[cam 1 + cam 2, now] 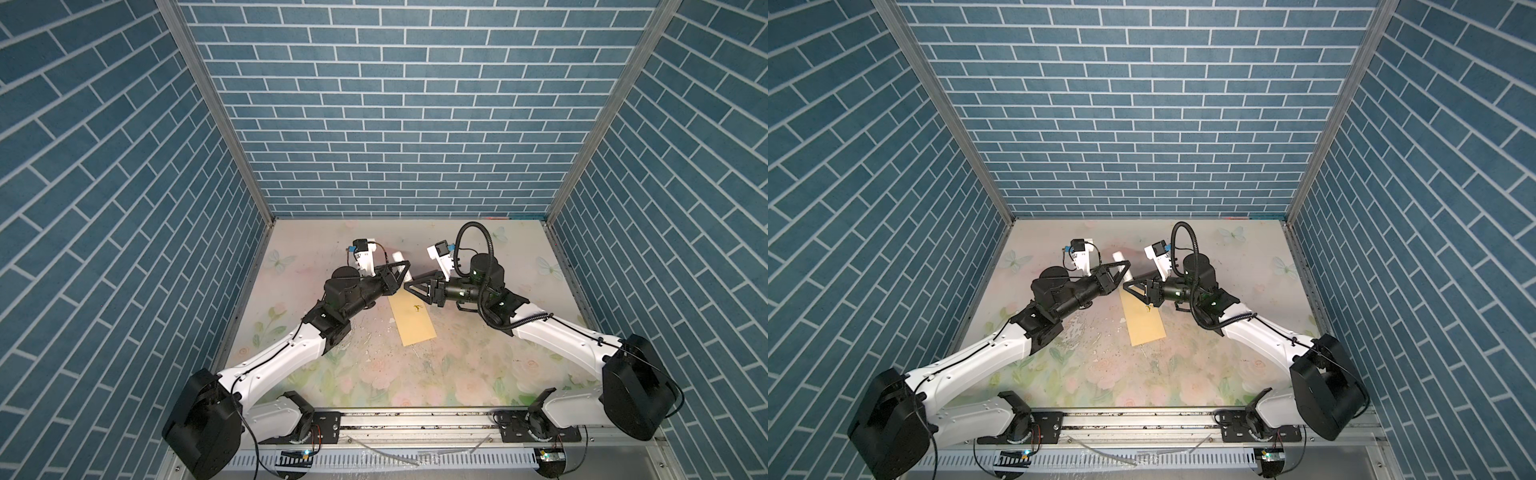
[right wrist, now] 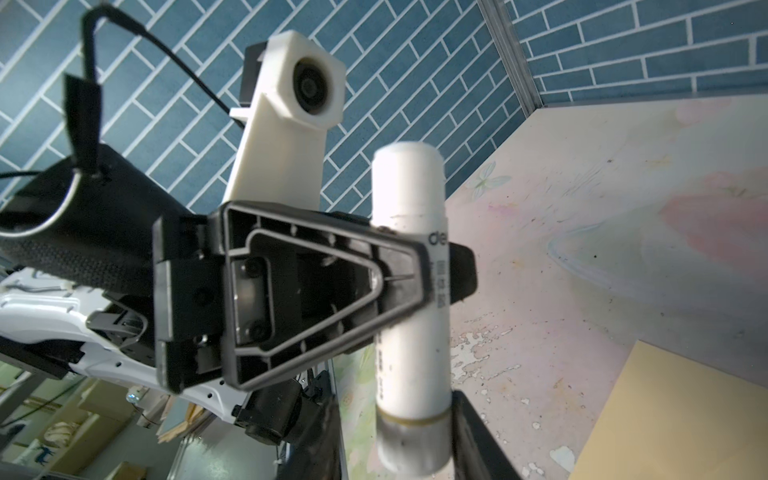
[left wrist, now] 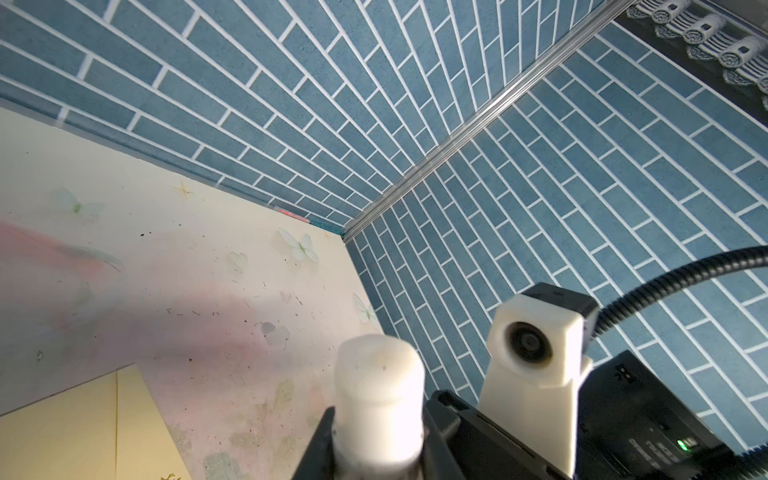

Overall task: Place the letter into the envelope and seal it
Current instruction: 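Lower the glue stick with the right gripper toward the envelope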

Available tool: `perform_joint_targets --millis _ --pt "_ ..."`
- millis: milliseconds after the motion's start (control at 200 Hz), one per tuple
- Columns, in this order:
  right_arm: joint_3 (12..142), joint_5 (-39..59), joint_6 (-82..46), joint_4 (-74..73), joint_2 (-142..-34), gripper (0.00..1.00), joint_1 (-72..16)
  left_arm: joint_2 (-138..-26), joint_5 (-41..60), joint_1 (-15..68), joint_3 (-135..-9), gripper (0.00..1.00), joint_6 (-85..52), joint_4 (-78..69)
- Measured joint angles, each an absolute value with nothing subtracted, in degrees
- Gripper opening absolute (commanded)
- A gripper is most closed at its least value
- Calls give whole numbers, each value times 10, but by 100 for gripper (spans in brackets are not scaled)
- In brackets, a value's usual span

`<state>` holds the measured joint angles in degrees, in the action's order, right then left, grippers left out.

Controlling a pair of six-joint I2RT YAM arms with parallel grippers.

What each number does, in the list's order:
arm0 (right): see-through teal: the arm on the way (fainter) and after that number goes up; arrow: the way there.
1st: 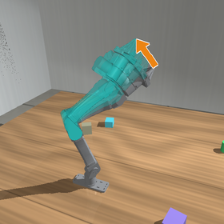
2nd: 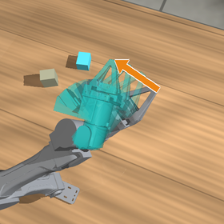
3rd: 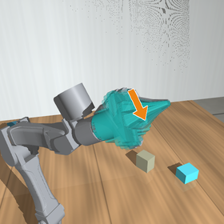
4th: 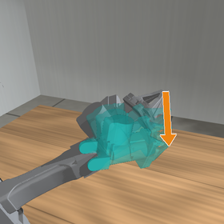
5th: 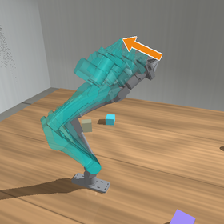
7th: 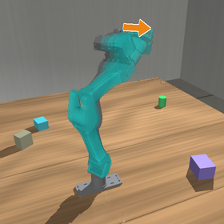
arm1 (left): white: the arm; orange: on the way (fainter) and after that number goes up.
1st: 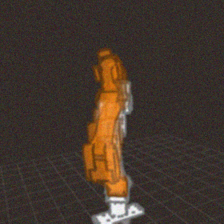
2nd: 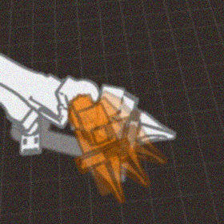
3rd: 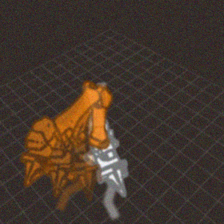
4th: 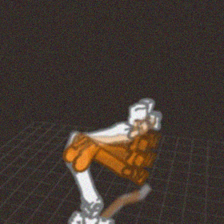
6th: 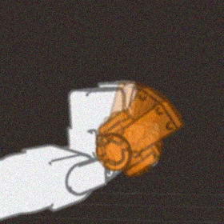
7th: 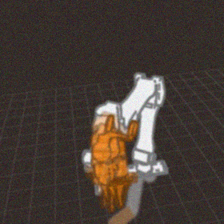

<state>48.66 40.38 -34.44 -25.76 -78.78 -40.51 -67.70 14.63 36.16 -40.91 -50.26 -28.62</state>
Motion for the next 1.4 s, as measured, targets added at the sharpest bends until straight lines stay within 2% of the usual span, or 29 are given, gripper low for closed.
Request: perform_joint_targets --millis 300,440,525,665,870,955,1050,1155,1220,1340,1400 --pt "488 387 -345 -250 -787 0 -404 -675 142 361 -409 0 -503 -288" --pt "499 322 -309 -191 -773 0 -421 -677 134 361 -409 0 -501 -276" --pt "530 220 -255 -120 -767 0 -460 -680 124 361 -409 0 -497 -275" --pt "588 -5 -166 -25 -775 0 -540 -682 109 360 -411 0 -495 -279" --pt "648 -291 -38 -3 -849 0 -633 -696 79 354 -414 0 -494 -285" --pt "660 -367 1 -13 -881 0 -652 -701 70 352 -414 0 -494 -280" --pt "661 -390 19 -17 -889 0 -657 -702 69 352 -414 0 -494 -275" --pt "658 -373 19 -16 -877 17 -653 -702 72 352 -415 0 -495 -282" --pt "650 -334 17 -14 -860 33 -642 -700 76 352 -415 0 -497 -285" --pt "623 -212 -17 -14 -811 59 -597 -695 97 355 -417 0 -500 -281" --pt "604 -136 -38 -23 -785 64 -565 -691 108 355 -417 0 -502 -277"
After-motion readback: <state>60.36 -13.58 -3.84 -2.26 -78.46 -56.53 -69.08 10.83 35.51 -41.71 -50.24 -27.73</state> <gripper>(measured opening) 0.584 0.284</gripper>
